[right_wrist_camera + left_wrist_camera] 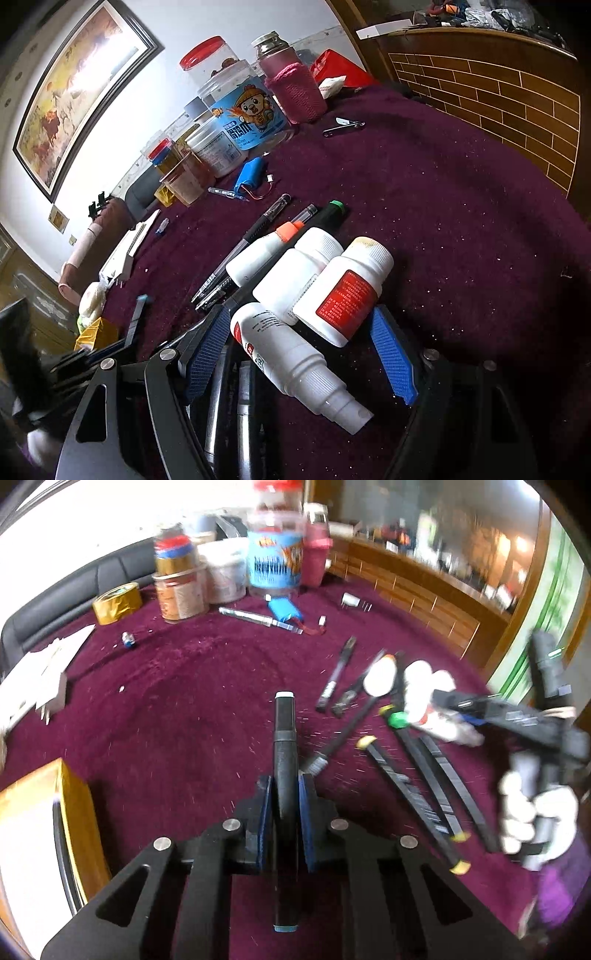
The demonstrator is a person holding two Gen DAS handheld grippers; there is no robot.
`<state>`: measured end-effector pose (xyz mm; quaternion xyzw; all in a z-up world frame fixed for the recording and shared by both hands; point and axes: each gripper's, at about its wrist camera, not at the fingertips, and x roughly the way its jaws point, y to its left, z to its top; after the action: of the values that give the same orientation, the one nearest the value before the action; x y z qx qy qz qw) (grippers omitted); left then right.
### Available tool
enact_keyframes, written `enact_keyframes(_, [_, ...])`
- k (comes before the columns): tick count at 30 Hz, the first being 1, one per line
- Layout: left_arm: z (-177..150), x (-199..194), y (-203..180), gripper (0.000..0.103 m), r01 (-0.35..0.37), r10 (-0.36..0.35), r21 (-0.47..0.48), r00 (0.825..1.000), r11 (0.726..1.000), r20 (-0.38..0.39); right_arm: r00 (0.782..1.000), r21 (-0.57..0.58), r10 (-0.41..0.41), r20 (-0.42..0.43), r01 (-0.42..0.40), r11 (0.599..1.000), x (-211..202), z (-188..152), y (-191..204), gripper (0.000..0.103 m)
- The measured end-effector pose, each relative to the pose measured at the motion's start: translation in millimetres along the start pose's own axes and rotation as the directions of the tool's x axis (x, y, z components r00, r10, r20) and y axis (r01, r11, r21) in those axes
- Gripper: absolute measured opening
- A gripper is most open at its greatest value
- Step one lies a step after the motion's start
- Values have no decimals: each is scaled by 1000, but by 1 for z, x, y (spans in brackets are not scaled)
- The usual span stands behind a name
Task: Organize rigid objects
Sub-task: 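Grasp a black marker with the left gripper while the right gripper grasps another, then lay both held markers in the white tray beside the others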
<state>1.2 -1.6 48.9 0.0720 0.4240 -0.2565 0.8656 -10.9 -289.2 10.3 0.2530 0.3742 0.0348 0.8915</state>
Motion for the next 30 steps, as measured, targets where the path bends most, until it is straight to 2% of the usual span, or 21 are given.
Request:
enact_keyframes(5, [-28, -55, -2, 12, 102, -89, -98, 988, 990, 128, 1000, -11, -14, 1, 14, 1000, 2, -1, 3, 74])
enact_keyframes(9, [-48, -95, 3, 12, 179, -139, -155, 960, 972, 242, 998, -54, -56, -18, 55, 997, -2, -3, 14, 69])
enact_keyframes(11, [-57, -108, 6, 12, 199, -145, -175, 950, 964, 278, 1000, -113, -13, 9, 14, 993, -21, -12, 32, 68])
enact_keyframes(13, [-67, -114, 13, 12, 219, -153, -204, 942, 954, 298, 1000, -194, 7, -5, -8, 981, -29, -20, 55, 67])
enact_keyframes(16, [-78, -118, 22, 12, 231, -149, -246, 938, 941, 312, 998, -369, 2, -59, -24, 929, -24, -40, 100, 60])
enact_keyframes(18, [-86, -122, 29, 12, 237, -144, -271, 936, 933, 320, 995, -430, -24, -100, -21, 902, -11, -51, 118, 57])
enact_keyframes(20, [-95, -129, 40, 12, 231, -127, -298, 935, 926, 331, 989, -460, -78, -127, 11, 888, 6, -58, 125, 45])
enact_keyframes(23, [-108, -140, 54, 12, 221, -102, -324, 933, 920, 346, 972, -456, -142, -188, 42, 889, 30, -63, 122, 30])
enact_keyframes(25, [-116, -147, 67, 12, 213, -79, -354, 930, 911, 358, 970, -479, -174, -169, 73, 875, 30, -65, 124, 23])
enact_keyframes(26, [-119, -148, 72, 12, 210, -69, -366, 930, 906, 362, 969, -482, -187, -163, 87, 872, 29, -66, 125, 14])
enact_keyframes(28, [-125, -152, 87, 12, 197, -44, -396, 931, 897, 362, 966, -471, -199, -164, 101, 876, 26, -67, 123, 13])
enact_keyframes(30, [-132, -152, 101, 12, 173, -16, -427, 938, 887, 347, 970, -423, -155, -188, 63, 904, 18, -66, 119, 13])
